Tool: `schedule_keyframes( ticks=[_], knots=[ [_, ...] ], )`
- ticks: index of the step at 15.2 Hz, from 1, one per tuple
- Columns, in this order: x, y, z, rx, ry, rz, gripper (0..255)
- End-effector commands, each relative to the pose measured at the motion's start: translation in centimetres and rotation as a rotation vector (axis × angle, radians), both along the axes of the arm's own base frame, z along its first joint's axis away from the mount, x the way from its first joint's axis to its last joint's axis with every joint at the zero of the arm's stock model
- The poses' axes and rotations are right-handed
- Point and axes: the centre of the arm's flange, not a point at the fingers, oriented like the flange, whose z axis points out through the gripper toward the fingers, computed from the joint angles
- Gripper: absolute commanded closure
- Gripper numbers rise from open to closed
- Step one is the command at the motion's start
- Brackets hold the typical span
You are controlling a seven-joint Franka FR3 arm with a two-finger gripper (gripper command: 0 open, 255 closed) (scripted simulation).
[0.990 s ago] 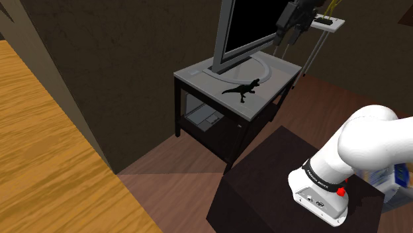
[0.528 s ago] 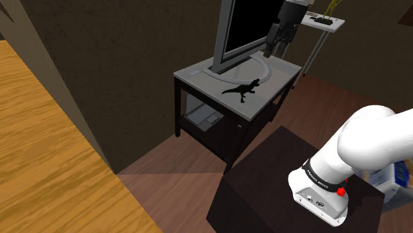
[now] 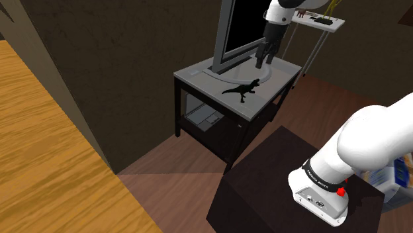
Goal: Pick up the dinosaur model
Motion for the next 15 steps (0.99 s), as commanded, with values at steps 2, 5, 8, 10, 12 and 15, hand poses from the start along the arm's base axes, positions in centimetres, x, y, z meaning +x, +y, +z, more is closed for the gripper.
schedule_keyframes(
  ticks=[2, 5, 8, 10, 12, 15],
  knots=[
    [2.3, -2.0, -2.8, -0.011, 0.036, 0.032, 0],
    [4.5, -3.9, -5.8, -0.023, 0.071, 0.063, 0],
    [6.6, -5.8, -8.8, -0.034, 0.106, 0.093, 0],
    [8.0, -7.0, -10.9, -0.041, 0.129, 0.114, 0],
    [9.4, -8.3, -12.9, -0.049, 0.153, 0.134, 0],
    [11.5, -10.1, -16.1, -0.06, 0.188, 0.165, 0]
  ],
)
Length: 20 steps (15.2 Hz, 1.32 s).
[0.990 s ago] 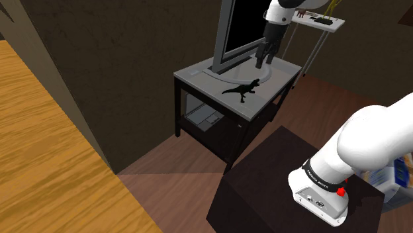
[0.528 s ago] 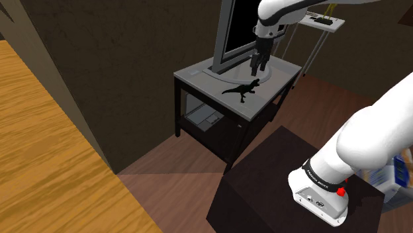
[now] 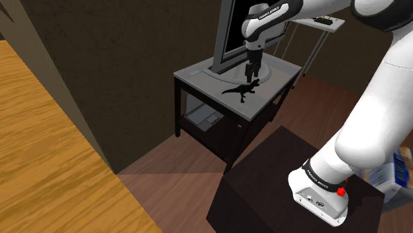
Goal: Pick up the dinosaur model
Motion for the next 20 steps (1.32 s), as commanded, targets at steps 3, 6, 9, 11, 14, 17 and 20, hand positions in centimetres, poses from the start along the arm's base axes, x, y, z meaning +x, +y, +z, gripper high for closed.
schedule_keyframes(
  ticks=[3, 6, 9, 11, 14, 17, 20],
  knots=[
    [2.5, -2.3, -4.4, -0.015, 0.047, 0.042, 0],
    [3.1, -2.8, -6.3, -0.018, 0.056, 0.05, 0],
    [3.1, -2.8, -7.9, -0.018, 0.056, 0.05, 0],
    [3.1, -2.8, -9.0, -0.018, 0.056, 0.05, 0],
    [2.9, -2.8, -9.3, -0.018, 0.056, 0.05, 255],
    [3.1, -2.7, -9.4, -0.018, 0.056, 0.051, 255],
    [3.3, -2.6, -9.5, -0.019, 0.056, 0.05, 255]
  ],
)
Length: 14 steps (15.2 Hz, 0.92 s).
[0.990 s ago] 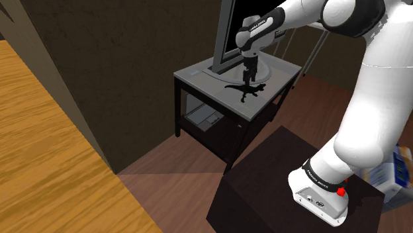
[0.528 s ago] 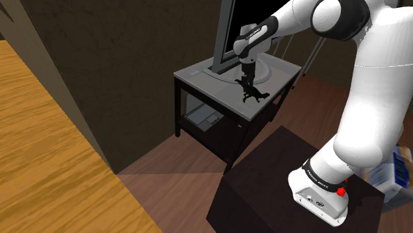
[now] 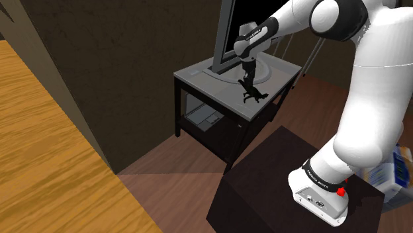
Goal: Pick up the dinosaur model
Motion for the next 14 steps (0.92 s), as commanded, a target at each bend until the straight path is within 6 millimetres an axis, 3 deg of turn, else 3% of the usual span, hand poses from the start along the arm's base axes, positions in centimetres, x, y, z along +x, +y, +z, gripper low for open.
schedule_keyframes(
  ticks=[1, 3, 14],
  knots=[
    [0.1, 1.1, -1.1, 0.071, -0.001, -0.053, 255],
    [-0.7, 1.1, -1.2, 0.071, -0.001, -0.054, 255],
    [-0.7, 1.1, 4.6, 0.071, -0.001, -0.054, 255]
  ],
)
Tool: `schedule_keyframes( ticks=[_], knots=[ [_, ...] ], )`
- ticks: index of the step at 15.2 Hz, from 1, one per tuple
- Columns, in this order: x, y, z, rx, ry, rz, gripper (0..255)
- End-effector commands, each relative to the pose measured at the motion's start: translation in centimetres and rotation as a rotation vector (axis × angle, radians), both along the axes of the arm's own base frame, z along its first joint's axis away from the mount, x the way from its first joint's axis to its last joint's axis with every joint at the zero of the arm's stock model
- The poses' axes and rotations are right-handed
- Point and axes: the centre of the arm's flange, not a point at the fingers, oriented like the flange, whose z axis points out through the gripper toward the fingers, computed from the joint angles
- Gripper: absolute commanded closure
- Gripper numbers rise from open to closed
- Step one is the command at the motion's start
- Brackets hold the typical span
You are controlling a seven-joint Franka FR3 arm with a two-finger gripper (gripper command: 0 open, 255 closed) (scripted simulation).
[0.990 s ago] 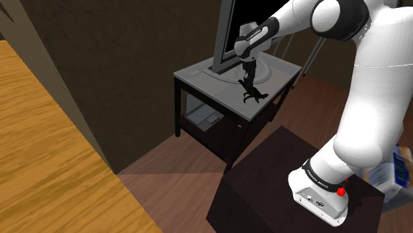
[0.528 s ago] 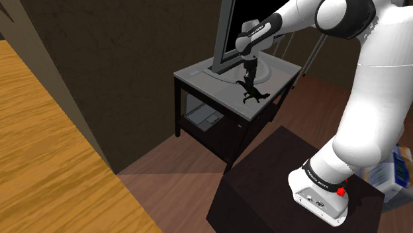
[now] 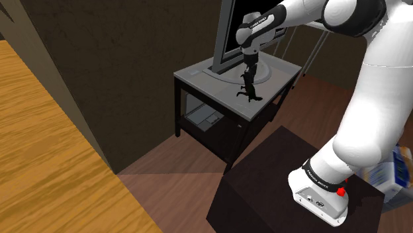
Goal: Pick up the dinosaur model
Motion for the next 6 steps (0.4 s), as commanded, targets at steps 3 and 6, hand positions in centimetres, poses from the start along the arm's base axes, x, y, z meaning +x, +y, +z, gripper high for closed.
schedule_keyframes(
  ticks=[3, 6],
  knots=[
    [0.0, 0.1, 2.1, 0.0, 0.0, 0.0, 255],
    [0.0, 0.1, 2.7, 0.0, 0.0, 0.0, 255]
  ],
)
